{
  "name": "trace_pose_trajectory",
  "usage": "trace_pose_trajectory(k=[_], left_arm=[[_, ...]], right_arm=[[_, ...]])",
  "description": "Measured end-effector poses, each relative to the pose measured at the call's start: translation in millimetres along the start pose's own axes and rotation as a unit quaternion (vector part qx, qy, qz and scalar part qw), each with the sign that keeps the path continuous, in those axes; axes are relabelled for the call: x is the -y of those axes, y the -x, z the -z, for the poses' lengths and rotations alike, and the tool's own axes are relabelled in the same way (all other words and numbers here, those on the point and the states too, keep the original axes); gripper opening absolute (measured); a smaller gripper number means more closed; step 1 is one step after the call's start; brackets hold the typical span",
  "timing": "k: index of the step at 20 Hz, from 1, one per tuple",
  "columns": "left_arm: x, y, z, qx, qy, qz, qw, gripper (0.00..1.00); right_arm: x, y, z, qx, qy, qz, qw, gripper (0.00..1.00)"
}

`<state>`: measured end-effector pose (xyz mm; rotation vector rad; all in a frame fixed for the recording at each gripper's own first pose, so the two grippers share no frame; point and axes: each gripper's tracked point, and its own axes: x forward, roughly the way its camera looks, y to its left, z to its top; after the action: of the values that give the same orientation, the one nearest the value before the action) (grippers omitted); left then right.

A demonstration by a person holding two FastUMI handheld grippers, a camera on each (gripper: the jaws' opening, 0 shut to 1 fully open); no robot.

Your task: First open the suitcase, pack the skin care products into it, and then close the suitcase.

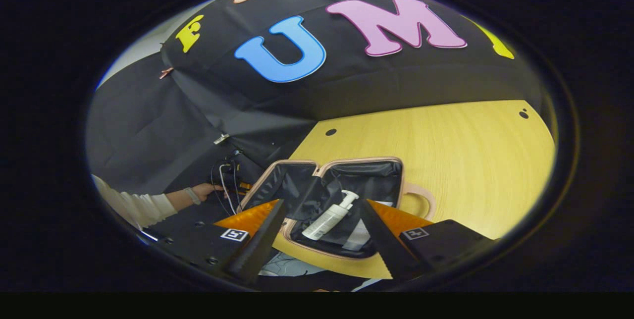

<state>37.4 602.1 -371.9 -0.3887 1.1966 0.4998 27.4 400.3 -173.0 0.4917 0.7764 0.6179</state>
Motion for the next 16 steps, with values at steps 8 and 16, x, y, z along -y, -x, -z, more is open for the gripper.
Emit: trace_pose_trajectory(k=[8,16], left_arm=[[16.5,60.8,-26.8,0.068,-0.055,0.015,0.996,0.13],[74.1,195.4,-37.4,0.171,-0.112,0.075,0.976,0.08]], right_arm=[[9.8,12.2,-12.5,0.021,0.009,0.011,1.000,0.96],[12.2,32.8,-48.1,0.064,0.039,0.004,0.997,0.96]])
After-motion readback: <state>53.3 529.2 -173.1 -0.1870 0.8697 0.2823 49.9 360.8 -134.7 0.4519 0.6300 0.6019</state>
